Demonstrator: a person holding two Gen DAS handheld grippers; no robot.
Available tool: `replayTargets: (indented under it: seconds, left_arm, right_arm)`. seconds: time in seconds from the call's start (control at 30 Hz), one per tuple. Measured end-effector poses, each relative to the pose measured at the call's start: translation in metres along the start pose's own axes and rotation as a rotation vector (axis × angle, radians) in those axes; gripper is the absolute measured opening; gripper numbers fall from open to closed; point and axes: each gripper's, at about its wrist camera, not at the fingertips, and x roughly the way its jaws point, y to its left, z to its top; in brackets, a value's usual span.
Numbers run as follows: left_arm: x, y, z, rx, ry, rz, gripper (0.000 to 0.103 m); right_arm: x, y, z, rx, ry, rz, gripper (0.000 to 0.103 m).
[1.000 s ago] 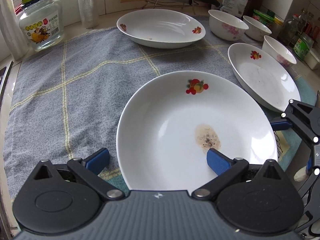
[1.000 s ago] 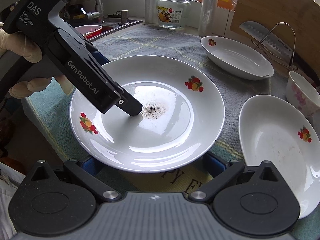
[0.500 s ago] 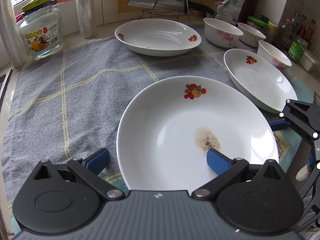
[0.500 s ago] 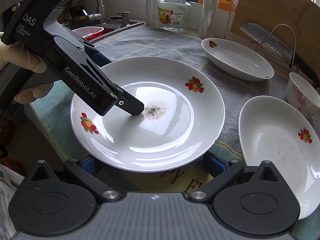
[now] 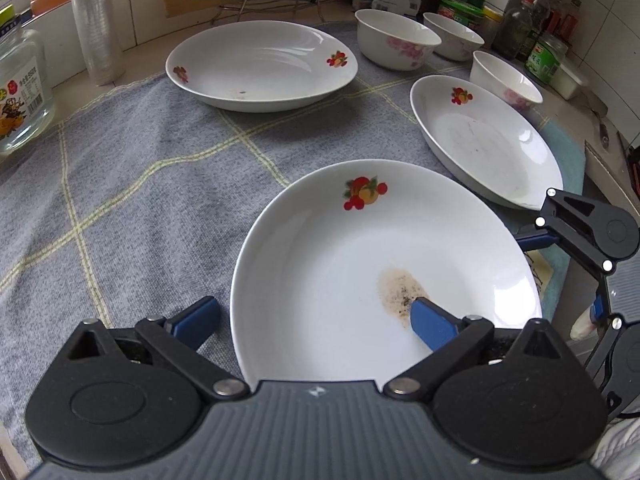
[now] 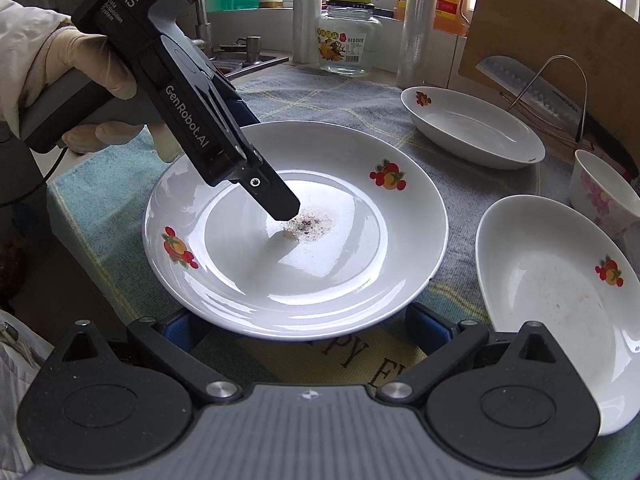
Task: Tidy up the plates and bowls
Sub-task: 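Lift the stained plate with the left gripper and carry it toward the sink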
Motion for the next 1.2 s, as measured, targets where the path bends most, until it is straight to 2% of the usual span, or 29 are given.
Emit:
replayTargets:
  seconds: [0.1, 0.23, 0.83, 1.0, 1.2]
  left_arm:
    - [0.003, 0.002, 0.006, 0.034, 0.018, -0.023, 0.1]
    - [0.006, 0.0, 0.009, 0.078, 0.033, -0.015, 0.102]
    - [0.01, -0.001, 0.01, 0.104, 0.04, 0.011, 0.102]
    - [0.008, 0.003, 0.013, 0.1, 0.057, -0.03, 0.099]
    - [0.004, 0.005, 0.016, 0.117, 0.086, -0.061, 0.091]
  right_arm:
    - [-0.001, 0.0, 0.0, 0.004, -0.003, -0.002, 0.103]
    - [-0.001, 0.001, 0.001, 0.006, -0.003, -0.002, 0.103]
    - [-0.001, 0.001, 0.003, 0.013, 0.003, -0.007, 0.103]
    - [-0.001, 0.002, 0.003, 0.016, 0.001, -0.013, 0.103]
    - [-0.001, 0.004, 0.003, 0.005, -0.001, -0.017, 0.103]
